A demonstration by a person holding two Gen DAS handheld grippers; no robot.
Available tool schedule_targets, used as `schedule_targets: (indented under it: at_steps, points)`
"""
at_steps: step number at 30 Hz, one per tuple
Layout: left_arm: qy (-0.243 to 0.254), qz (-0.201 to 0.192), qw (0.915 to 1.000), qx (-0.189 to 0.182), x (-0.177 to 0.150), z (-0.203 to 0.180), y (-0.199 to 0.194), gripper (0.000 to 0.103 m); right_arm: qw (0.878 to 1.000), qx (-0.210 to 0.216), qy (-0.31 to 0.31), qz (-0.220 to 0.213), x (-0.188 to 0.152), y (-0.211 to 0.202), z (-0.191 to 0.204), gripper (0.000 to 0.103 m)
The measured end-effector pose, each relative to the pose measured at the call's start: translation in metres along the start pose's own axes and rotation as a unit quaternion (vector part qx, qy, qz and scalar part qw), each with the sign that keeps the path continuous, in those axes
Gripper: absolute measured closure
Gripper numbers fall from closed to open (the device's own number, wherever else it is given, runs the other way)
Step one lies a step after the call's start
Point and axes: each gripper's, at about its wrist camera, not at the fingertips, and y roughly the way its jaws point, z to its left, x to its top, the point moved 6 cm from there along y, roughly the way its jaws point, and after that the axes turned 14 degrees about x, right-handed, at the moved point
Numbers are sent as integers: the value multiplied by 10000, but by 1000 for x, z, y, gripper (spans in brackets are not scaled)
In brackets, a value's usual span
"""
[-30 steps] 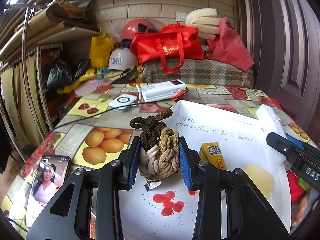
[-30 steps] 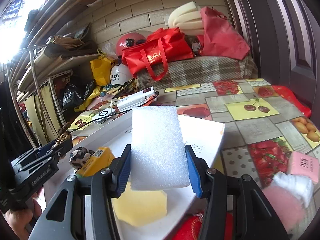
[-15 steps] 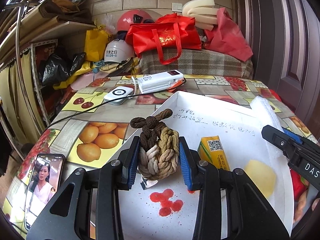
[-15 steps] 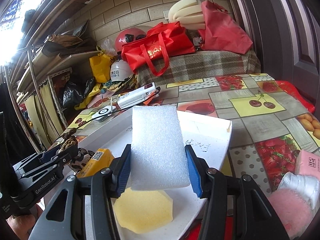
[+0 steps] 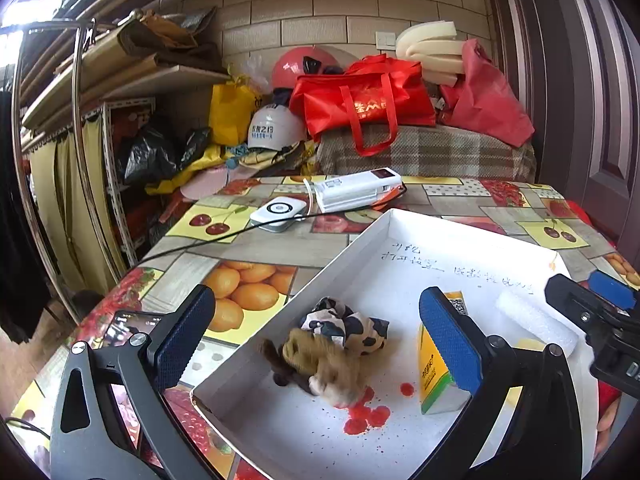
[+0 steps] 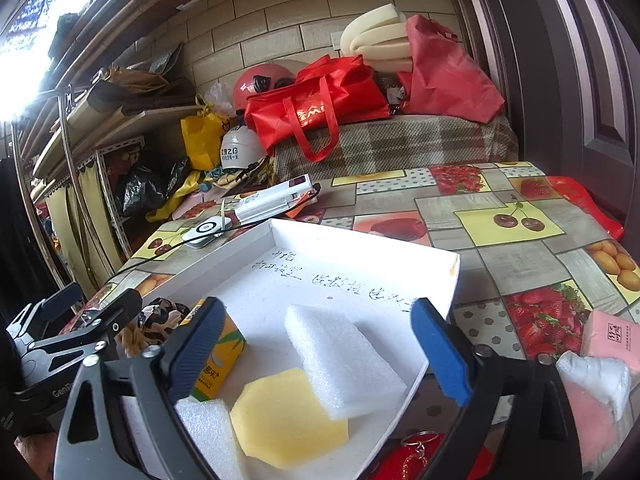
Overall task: Organize soft objects
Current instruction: 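Open the left gripper to drop the rope toy while right gripper releases foam block, then grasp the red apple plush with left gripper while right gripper grasps yellow sponge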
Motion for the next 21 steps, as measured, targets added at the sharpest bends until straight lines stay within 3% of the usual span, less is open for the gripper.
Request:
schedule_targets:
  at_steps: [7,14,17,21]
  points:
    - [-147,81,9999,-32,-1,5,3,0,9998,-3,-73,-173,1,-6,3,1]
    - [-255,-262,9993,-34,2,9,-11,0,9963,27,-272,-809,5,-32,12,0]
    - [-318,-440,9985,-53,3,12,-18,0,9967,-1,-245,-773,3,-38,10,0]
    - [-420,-358,9981,-291,1,8,-23,0,9976,-68,-117,-686,-3,-49,3,0]
